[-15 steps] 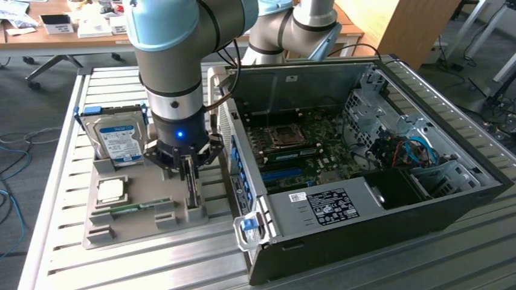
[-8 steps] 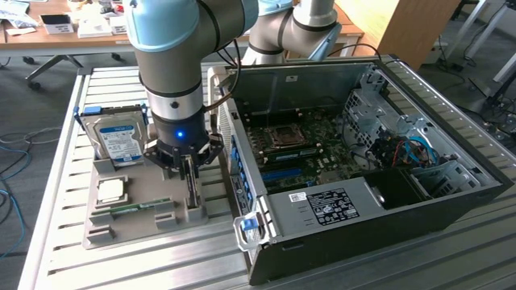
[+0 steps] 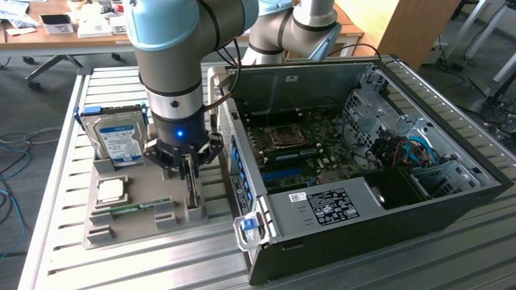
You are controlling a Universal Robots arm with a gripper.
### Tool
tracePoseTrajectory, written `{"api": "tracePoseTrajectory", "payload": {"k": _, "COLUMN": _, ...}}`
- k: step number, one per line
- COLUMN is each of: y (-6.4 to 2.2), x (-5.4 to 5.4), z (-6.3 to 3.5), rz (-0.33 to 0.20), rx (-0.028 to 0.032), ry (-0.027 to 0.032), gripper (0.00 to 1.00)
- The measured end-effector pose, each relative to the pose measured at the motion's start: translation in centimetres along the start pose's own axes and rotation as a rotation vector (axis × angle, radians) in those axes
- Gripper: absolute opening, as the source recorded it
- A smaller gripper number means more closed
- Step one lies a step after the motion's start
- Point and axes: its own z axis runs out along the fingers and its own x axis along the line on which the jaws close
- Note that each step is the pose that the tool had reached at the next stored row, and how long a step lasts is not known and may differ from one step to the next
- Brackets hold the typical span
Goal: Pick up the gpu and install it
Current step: 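Pick up the gpu and move the gpu toward the slot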
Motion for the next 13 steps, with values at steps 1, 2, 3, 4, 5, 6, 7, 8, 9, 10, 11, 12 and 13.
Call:
{"api": "tracePoseTrajectory", "payload": {"k": 1, "y": 0.00, "x": 0.00, "z": -0.04, "rz": 0.000, "rx": -0.0001, "ry": -0.0001, "gripper": 0.33}}
{"api": "tracePoseTrajectory", "payload": {"k": 2, "y": 0.01, "x": 0.00, "z": -0.04, "rz": 0.000, "rx": -0.0002, "ry": -0.0002, "gripper": 0.33}}
{"api": "tracePoseTrajectory", "payload": {"k": 3, "y": 0.01, "x": 0.00, "z": -0.04, "rz": 0.000, "rx": -0.0008, "ry": -0.0003, "gripper": 0.33}}
{"api": "tracePoseTrajectory", "payload": {"k": 4, "y": 0.00, "x": 0.00, "z": -0.05, "rz": 0.000, "rx": -0.0016, "ry": 0.0000, "gripper": 0.33}}
{"api": "tracePoseTrajectory", "payload": {"k": 5, "y": 0.00, "x": 0.00, "z": -0.06, "rz": 0.000, "rx": -0.0026, "ry": 0.0001, "gripper": 0.33}}
{"api": "tracePoseTrajectory", "payload": {"k": 6, "y": 0.01, "x": 0.00, "z": -0.06, "rz": 0.000, "rx": -0.0035, "ry": 0.0001, "gripper": 0.33}}
{"api": "tracePoseTrajectory", "payload": {"k": 7, "y": 0.01, "x": -0.01, "z": -0.06, "rz": 0.000, "rx": -0.0036, "ry": 0.0002, "gripper": 0.33}}
{"api": "tracePoseTrajectory", "payload": {"k": 8, "y": 0.00, "x": -0.01, "z": -0.06, "rz": 0.000, "rx": -0.0037, "ry": 0.0002, "gripper": 0.33}}
{"api": "tracePoseTrajectory", "payload": {"k": 9, "y": 0.01, "x": -0.01, "z": -0.06, "rz": 0.000, "rx": -0.0037, "ry": 0.0002, "gripper": 0.33}}
{"api": "tracePoseTrajectory", "payload": {"k": 10, "y": 0.00, "x": -0.01, "z": -0.06, "rz": 0.000, "rx": -0.0037, "ry": 0.0002, "gripper": 0.33}}
{"api": "tracePoseTrajectory", "payload": {"k": 11, "y": 0.00, "x": -0.01, "z": -0.06, "rz": 0.000, "rx": -0.0037, "ry": 0.0002, "gripper": 0.33}}
{"api": "tracePoseTrajectory", "payload": {"k": 12, "y": 0.00, "x": 0.00, "z": -0.06, "rz": 0.000, "rx": -0.0036, "ry": 0.0008, "gripper": 0.33}}
{"api": "tracePoseTrajectory", "payload": {"k": 13, "y": 0.00, "x": 0.00, "z": -0.06, "rz": 0.000, "rx": -0.0035, "ry": 0.0011, "gripper": 0.33}}
